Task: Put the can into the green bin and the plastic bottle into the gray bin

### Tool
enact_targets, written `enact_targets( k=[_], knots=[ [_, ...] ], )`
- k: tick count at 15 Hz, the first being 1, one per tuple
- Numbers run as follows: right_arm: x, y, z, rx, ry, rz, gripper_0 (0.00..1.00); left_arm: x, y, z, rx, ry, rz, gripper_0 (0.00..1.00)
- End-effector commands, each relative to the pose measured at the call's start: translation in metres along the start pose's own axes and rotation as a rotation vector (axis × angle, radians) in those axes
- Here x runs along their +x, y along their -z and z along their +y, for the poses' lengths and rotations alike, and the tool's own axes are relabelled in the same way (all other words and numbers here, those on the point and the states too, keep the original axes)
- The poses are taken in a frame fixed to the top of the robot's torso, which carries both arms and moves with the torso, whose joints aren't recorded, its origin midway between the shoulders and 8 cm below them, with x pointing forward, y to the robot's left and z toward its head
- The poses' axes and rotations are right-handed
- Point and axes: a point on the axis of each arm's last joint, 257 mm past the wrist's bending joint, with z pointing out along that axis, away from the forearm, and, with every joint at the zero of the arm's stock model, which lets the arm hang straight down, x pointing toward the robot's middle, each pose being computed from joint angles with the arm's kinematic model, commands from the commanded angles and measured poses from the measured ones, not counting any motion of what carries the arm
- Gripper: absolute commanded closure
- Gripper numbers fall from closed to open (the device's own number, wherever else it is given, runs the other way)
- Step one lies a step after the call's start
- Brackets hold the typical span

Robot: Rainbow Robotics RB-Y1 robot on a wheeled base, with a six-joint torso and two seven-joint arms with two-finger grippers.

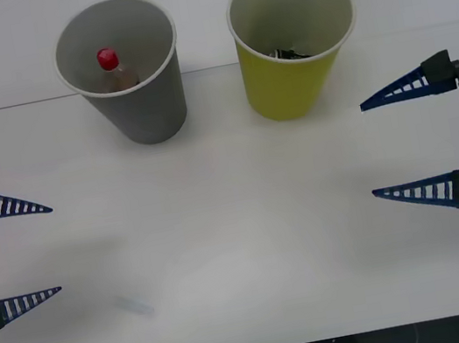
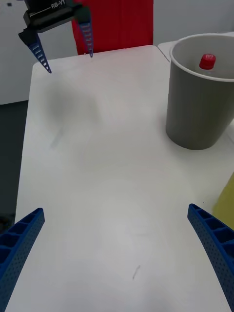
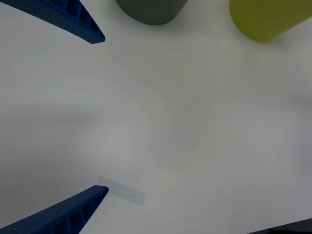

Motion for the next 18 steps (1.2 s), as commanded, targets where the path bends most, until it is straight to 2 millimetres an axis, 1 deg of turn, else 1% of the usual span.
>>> enact_targets(
  k=[1, 5, 9, 14, 18],
  knots=[
    [0.026, 0.011, 0.012, 0.005, 0.024, 0.042, 0.00, 0.000, 0.000, 0.000, 0.000, 0.000, 0.000, 0.00],
    [0.050, 0.019, 0.025, 0.010, 0.040, 0.073, 0.00, 0.000, 0.000, 0.000, 0.000, 0.000, 0.000, 0.00],
    [0.069, 0.028, 0.027, 0.037, 0.051, 0.107, 0.00, 0.000, 0.000, 0.000, 0.000, 0.000, 0.000, 0.00],
    [0.083, 0.033, 0.023, 0.041, 0.013, 0.119, 0.00, 0.000, 0.000, 0.000, 0.000, 0.000, 0.000, 0.00],
    [0.084, 0.034, 0.022, 0.044, 0.011, 0.121, 0.00, 0.000, 0.000, 0.000, 0.000, 0.000, 0.000, 0.00]
  ],
)
